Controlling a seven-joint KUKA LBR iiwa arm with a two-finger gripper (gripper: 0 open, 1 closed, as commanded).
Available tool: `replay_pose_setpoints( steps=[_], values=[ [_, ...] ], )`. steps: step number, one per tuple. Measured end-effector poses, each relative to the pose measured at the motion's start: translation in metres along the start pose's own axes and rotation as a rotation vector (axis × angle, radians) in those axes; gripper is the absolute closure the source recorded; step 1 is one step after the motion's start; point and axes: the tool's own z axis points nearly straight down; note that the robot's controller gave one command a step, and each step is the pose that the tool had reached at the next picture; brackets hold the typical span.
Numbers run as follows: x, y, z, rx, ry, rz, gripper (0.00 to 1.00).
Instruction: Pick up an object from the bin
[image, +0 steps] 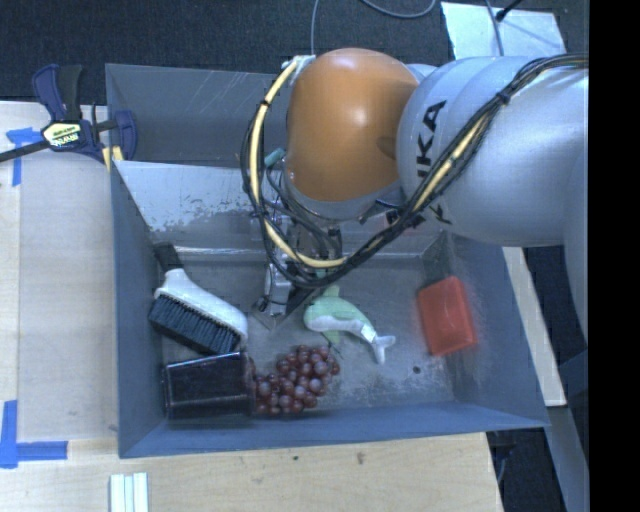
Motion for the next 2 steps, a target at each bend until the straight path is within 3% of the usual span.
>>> replay_pose_setpoints(
  steps=[1,2],
  values=[
    [-0.002,-0.001,-0.005,-0.002,-0.009,0.003,0.00],
    [0.005,0.037,0.070,-0.003,-0.009,0.033,0.00]
  ],
)
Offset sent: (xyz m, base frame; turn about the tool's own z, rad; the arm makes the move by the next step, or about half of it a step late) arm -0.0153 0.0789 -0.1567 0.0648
